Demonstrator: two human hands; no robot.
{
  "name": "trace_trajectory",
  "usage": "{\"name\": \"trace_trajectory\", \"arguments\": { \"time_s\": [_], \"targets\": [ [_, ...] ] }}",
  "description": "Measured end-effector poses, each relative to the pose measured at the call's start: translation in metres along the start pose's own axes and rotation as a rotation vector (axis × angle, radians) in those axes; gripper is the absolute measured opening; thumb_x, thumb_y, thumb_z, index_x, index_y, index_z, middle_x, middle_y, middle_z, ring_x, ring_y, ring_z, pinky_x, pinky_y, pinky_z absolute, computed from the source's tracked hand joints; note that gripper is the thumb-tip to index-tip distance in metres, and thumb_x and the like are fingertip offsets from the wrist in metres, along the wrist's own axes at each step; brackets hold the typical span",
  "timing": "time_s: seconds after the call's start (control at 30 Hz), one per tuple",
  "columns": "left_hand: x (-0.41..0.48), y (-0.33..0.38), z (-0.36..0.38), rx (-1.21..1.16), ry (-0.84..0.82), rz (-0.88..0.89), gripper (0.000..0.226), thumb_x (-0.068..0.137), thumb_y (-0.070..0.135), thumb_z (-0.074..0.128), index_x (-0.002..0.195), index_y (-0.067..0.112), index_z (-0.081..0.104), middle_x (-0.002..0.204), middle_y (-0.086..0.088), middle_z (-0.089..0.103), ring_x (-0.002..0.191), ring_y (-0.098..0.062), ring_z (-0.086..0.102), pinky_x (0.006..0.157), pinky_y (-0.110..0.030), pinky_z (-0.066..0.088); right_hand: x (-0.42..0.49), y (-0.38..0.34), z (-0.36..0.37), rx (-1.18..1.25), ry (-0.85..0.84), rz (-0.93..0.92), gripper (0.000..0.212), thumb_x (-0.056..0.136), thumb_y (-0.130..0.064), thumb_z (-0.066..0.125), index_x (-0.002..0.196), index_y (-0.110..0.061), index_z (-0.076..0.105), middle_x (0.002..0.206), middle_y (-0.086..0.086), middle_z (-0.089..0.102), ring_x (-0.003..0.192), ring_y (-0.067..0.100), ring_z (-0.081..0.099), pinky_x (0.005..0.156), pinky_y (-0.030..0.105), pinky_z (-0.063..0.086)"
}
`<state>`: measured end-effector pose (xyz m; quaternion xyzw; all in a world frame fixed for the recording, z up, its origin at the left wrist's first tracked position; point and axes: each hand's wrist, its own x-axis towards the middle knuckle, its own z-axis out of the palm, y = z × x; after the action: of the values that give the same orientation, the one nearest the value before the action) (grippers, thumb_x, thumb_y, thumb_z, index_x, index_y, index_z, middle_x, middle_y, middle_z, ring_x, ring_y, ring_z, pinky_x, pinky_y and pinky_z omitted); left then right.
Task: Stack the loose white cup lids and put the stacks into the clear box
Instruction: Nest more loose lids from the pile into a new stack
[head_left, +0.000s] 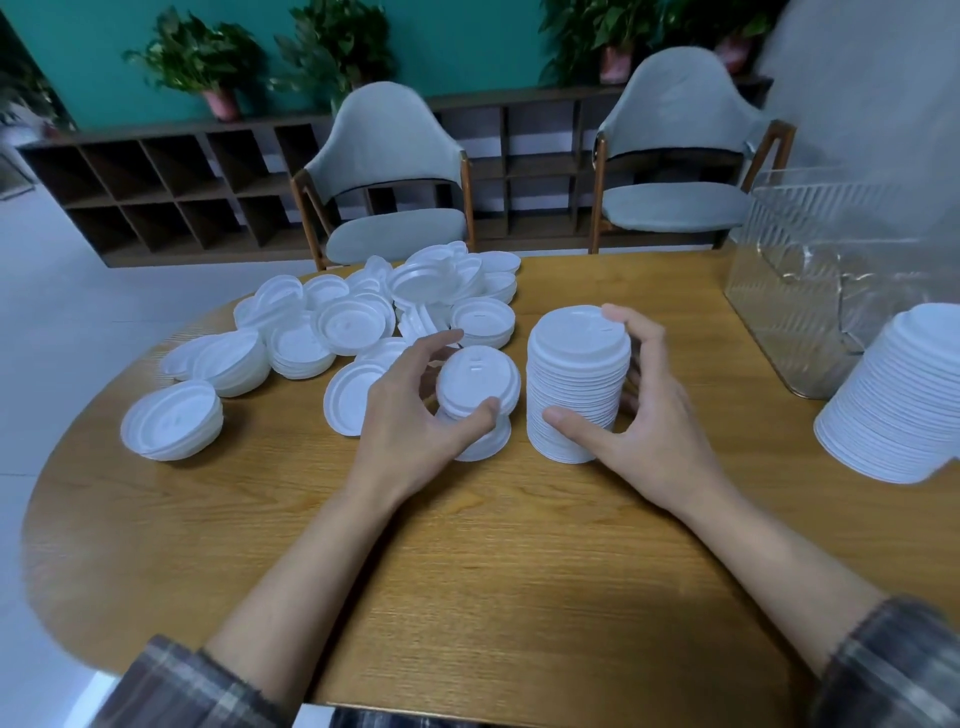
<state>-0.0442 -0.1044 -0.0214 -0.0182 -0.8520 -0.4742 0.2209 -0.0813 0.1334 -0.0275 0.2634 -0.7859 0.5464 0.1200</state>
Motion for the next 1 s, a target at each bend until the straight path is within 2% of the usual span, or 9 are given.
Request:
{"name": "trace_trajectory", "arguments": {
  "time_s": [0.13,0.23,0.43,0.53,0.63,0.7,0.8,0.9,1.0],
  "targets": [
    [0.003,0.007,-0.008,-0.029,0.003,0.06,0.058,0.083,0.028,0.085,0.134,0.034,0.06,0.127,0.018,0.068,0.127,-0.002,0.059,0.104,-0.028,0.049,0.0,-0.002,0.001,0.04,0.012,0.012,0.091,0.074,-0.051,0.085,0.147,-0.04,0.032,0.144,-0.033,0.045,0.133,-0.005,0.049,0.105,0.019,0.046],
    [0.01,0.018,-0.011,-0.191,0.021,0.091,0.05,0.085,0.027,0.076,0.133,0.027,0.061,0.131,0.009,0.069,0.129,-0.013,0.061,0.106,-0.043,0.051,0.001,-0.005,0.002,0.09,0.053,0.043,0.081,0.078,-0.059,0.079,0.145,-0.039,0.038,0.139,-0.039,0.047,0.131,-0.01,0.048,0.098,0.011,0.045],
    [0.033,0.046,0.007,-0.328,-0.107,0.157,0.057,0.084,0.022,0.071,0.139,0.019,0.058,0.128,-0.003,0.067,0.118,-0.024,0.067,0.094,-0.04,0.054,0.003,-0.004,0.002,0.118,0.086,0.029,0.074,0.086,-0.058,0.075,0.146,-0.031,0.042,0.14,-0.027,0.054,0.132,-0.001,0.053,0.102,0.023,0.052],
    [0.04,0.051,0.017,-0.306,-0.241,0.181,0.062,0.085,0.001,0.065,0.144,0.015,0.053,0.13,-0.006,0.067,0.129,-0.023,0.062,0.104,-0.041,0.052,0.003,-0.004,0.002,0.119,0.084,0.029,0.086,0.083,-0.058,0.076,0.153,-0.035,0.032,0.149,-0.02,0.049,0.138,0.001,0.049,0.107,0.031,0.049],
    [0.042,0.052,0.022,-0.3,-0.321,0.199,0.064,0.085,-0.001,0.059,0.146,0.015,0.051,0.137,-0.003,0.068,0.14,-0.02,0.055,0.115,-0.053,0.045,0.003,-0.006,0.002,0.135,0.075,0.033,0.088,0.087,-0.053,0.078,0.157,-0.038,0.028,0.146,-0.023,0.051,0.137,0.0,0.05,0.108,0.029,0.048],
    [0.041,0.053,0.026,-0.321,-0.326,0.185,0.057,0.091,0.013,0.064,0.146,0.018,0.052,0.139,0.0,0.068,0.141,-0.018,0.054,0.115,-0.053,0.044,0.003,-0.008,0.002,0.129,0.07,0.037,0.086,0.086,-0.05,0.078,0.156,-0.04,0.03,0.144,-0.03,0.05,0.136,-0.002,0.05,0.109,0.027,0.048],
    [0.038,0.057,0.032,-0.293,-0.25,0.154,0.061,0.089,0.029,0.084,0.143,0.024,0.056,0.135,0.008,0.069,0.133,-0.01,0.059,0.113,-0.044,0.047,0.003,-0.008,0.002,0.11,0.064,0.036,0.084,0.085,-0.05,0.076,0.156,-0.042,0.031,0.146,-0.027,0.05,0.137,0.001,0.049,0.109,0.034,0.048],
    [0.039,0.054,0.037,-0.32,-0.201,0.149,0.068,0.081,0.022,0.089,0.142,0.022,0.059,0.125,0.004,0.069,0.123,-0.013,0.066,0.108,-0.035,0.051,0.003,-0.006,0.001,0.091,0.057,0.03,0.086,0.087,-0.056,0.076,0.157,-0.044,0.028,0.148,-0.024,0.05,0.139,0.003,0.049,0.11,0.041,0.049],
    [0.041,0.049,0.036,-0.382,-0.233,0.151,0.067,0.084,0.012,0.087,0.144,0.018,0.056,0.128,-0.001,0.071,0.127,-0.018,0.064,0.112,-0.039,0.049,0.003,-0.004,0.0,0.075,0.047,0.031,0.085,0.086,-0.059,0.072,0.157,-0.048,0.026,0.153,-0.02,0.048,0.142,0.004,0.046,0.112,0.045,0.048]
  ]
}}
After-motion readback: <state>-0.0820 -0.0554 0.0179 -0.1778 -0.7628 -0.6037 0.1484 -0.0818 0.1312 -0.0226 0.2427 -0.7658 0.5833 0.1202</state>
